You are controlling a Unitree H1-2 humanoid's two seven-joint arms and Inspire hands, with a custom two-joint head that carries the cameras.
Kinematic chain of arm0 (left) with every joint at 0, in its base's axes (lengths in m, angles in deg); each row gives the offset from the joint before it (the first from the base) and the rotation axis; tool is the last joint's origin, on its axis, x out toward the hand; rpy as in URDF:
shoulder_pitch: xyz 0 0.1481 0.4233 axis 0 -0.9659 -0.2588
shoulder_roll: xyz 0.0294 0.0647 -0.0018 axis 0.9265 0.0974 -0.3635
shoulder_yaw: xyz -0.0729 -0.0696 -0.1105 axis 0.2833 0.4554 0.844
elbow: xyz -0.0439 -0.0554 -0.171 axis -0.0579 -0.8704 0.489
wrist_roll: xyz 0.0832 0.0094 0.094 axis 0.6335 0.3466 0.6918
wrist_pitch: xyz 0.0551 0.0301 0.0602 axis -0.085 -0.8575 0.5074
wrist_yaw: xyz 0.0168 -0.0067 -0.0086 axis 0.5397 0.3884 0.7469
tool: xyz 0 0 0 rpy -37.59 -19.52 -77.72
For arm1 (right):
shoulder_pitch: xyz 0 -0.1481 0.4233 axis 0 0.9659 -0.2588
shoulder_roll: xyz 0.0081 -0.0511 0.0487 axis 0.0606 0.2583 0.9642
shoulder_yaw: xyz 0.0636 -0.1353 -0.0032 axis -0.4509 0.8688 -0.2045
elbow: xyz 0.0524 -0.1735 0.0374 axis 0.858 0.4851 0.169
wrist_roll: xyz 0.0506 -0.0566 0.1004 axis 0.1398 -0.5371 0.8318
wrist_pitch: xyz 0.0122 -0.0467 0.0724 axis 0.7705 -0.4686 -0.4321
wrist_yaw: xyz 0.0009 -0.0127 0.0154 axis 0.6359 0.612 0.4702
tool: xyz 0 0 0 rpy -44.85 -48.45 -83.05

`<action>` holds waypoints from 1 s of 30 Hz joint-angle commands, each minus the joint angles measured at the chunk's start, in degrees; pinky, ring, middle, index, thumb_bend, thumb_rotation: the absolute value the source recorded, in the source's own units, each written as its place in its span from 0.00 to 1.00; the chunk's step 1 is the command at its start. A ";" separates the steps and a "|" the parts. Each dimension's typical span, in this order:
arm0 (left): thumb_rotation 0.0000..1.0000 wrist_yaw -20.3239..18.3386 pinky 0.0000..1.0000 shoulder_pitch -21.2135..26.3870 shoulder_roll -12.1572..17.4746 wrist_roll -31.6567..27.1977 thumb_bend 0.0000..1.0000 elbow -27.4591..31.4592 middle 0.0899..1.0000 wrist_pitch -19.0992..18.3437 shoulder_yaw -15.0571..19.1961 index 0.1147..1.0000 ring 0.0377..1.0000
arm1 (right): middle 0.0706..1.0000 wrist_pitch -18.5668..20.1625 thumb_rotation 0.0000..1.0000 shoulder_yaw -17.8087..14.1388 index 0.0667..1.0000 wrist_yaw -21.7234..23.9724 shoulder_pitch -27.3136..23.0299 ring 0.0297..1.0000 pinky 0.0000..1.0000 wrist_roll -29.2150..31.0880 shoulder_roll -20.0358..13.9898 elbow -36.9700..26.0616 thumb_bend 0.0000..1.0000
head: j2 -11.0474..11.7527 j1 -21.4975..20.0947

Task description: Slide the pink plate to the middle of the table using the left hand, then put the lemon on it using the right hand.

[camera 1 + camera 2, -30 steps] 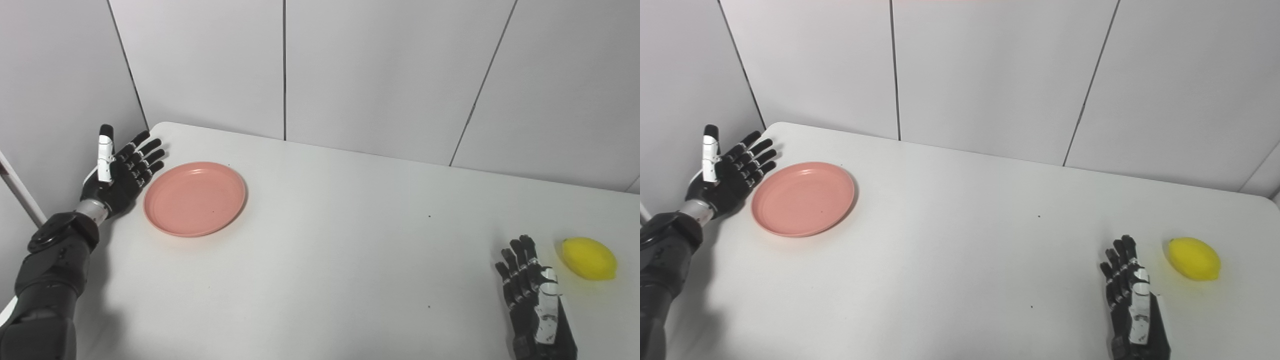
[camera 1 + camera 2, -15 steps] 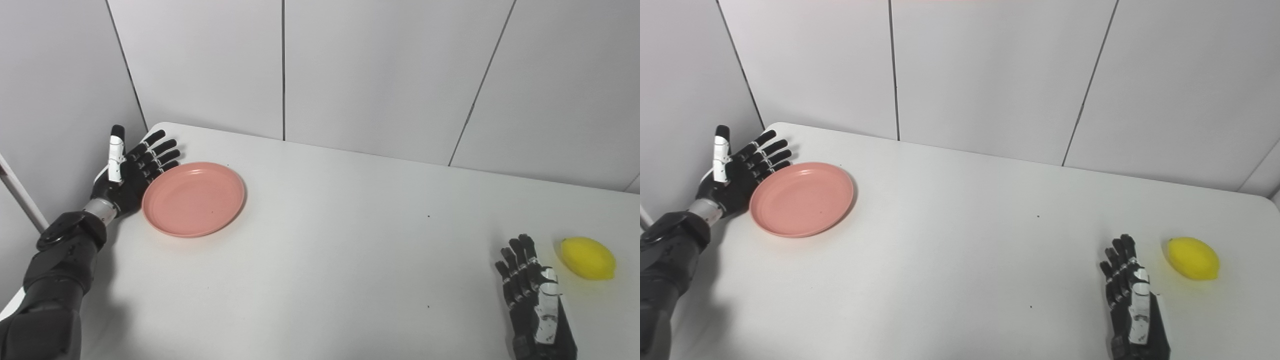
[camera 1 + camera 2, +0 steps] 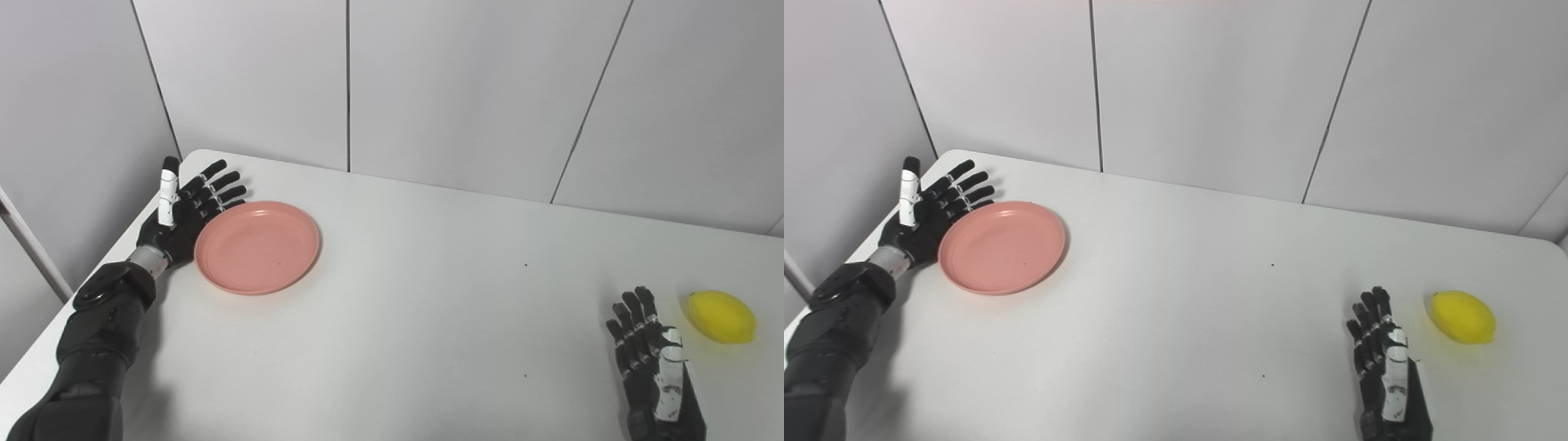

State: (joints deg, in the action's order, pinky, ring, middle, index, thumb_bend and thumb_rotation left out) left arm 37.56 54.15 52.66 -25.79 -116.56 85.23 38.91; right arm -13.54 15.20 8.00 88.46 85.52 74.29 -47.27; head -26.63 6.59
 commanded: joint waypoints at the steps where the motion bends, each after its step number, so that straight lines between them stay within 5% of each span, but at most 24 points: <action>1: 0.91 2.23 0.78 0.58 -0.81 -0.96 0.94 3.03 0.80 -0.32 0.99 0.83 0.80 | 0.98 -1.00 1.00 1.39 0.98 0.65 3.33 0.99 1.00 0.65 2.38 3.44 0.72 | -0.04 0.04; 13: 0.88 18.67 0.82 -3.82 -8.76 2.27 0.93 19.29 0.84 -3.68 1.30 0.86 0.83 | 0.97 -1.58 1.00 1.48 0.98 0.40 3.29 0.98 1.00 0.41 2.75 3.55 0.71 | -0.06 -0.29; 17: 0.89 23.21 0.77 -5.14 -10.52 4.03 0.89 24.64 0.78 -5.93 0.37 0.79 0.79 | 0.97 -1.34 1.00 1.40 0.98 0.21 3.37 0.98 1.00 0.50 2.89 3.27 0.73 | -0.15 -0.35; 30: 0.89 26.16 0.75 -6.82 -12.07 4.62 0.90 33.35 0.76 -12.01 -2.32 0.80 0.78 | 0.97 -1.60 1.00 1.55 0.98 0.29 3.13 0.98 1.00 0.15 2.84 3.69 0.73 | 0.01 -0.64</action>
State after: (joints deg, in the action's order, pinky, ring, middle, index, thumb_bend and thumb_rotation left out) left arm 63.93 45.80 40.45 -21.18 -85.54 73.14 37.06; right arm -13.61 15.43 7.93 88.45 85.42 74.67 -47.45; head -26.63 5.98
